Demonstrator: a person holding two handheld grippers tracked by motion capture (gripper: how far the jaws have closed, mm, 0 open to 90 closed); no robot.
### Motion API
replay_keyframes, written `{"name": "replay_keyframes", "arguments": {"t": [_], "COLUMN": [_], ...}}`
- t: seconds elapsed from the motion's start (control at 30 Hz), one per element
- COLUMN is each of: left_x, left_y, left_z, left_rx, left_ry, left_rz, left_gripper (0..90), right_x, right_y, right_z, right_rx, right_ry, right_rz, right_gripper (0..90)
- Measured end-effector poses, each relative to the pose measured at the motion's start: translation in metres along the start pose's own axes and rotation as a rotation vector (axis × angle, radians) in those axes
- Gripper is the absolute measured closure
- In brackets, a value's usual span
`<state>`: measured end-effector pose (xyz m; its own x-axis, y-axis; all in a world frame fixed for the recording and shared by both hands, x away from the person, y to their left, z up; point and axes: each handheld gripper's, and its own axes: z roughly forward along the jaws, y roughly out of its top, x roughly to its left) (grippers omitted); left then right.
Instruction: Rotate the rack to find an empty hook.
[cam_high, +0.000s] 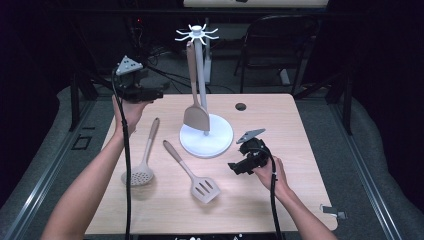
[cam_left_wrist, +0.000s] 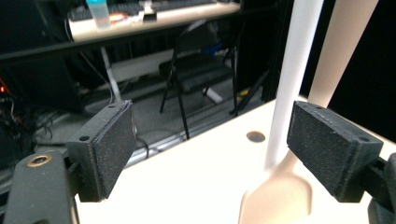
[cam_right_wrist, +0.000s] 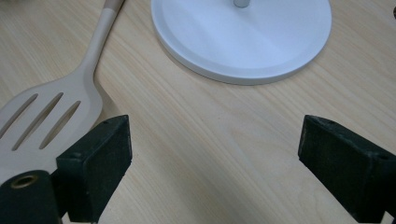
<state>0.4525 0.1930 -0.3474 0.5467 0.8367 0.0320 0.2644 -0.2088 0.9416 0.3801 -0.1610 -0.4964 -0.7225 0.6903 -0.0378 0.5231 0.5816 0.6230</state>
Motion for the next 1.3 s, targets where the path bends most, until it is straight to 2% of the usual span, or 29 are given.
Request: {"name": "replay_keyframes", "arguments": {"t": [0.23, 0.33, 0.4, 0.47, 0.5, 0.63, 0.8, 0.97, 1.3], "left_x": [0.004, 0.004, 0.005, 0.006, 0.006, 0.007, 0.007, 0.007, -0.003], "left_y": [-0.050, -0.067, -0.080, -0.091, -0.096, -0.115, -0.133, -0.146, -0.159], "left_z": [0.007, 0.010, 0.012, 0.013, 0.013, 0.013, 0.012, 0.012, 0.011], "left_rx": [0.104, 0.154, 0.184, 0.208, 0.218, 0.243, 0.262, 0.296, 0.350], "left_ry": [-0.005, -0.009, -0.014, -0.016, -0.018, -0.015, -0.027, -0.030, -0.011], "left_rz": [-0.034, -0.038, -0.054, -0.068, -0.072, -0.096, -0.134, -0.155, -0.117], "left_gripper": [13.1, 12.5, 12.3, 12.0, 12.0, 11.4, 10.6, 8.6, 5.0], "right_x": [0.004, 0.006, 0.006, 0.008, 0.008, 0.011, 0.012, 0.012, 0.015], "right_y": [0.000, 0.000, 0.000, 0.000, 0.001, 0.001, 0.001, 0.000, -0.001], "right_z": [0.004, 0.006, 0.007, 0.009, 0.008, 0.011, 0.012, 0.014, 0.018], "right_rx": [0.024, 0.030, 0.039, 0.030, 0.043, 0.041, 0.066, 0.063, 0.075], "right_ry": [0.008, 0.012, 0.008, 0.022, 0.028, 0.028, 0.032, 0.032, 0.036], "right_rz": [-0.029, -0.033, -0.038, -0.032, -0.046, -0.052, -0.065, -0.064, -0.073], "right_gripper": [9.4, 9.4, 9.5, 9.5, 9.5, 9.6, 9.7, 10.1, 10.7]}}
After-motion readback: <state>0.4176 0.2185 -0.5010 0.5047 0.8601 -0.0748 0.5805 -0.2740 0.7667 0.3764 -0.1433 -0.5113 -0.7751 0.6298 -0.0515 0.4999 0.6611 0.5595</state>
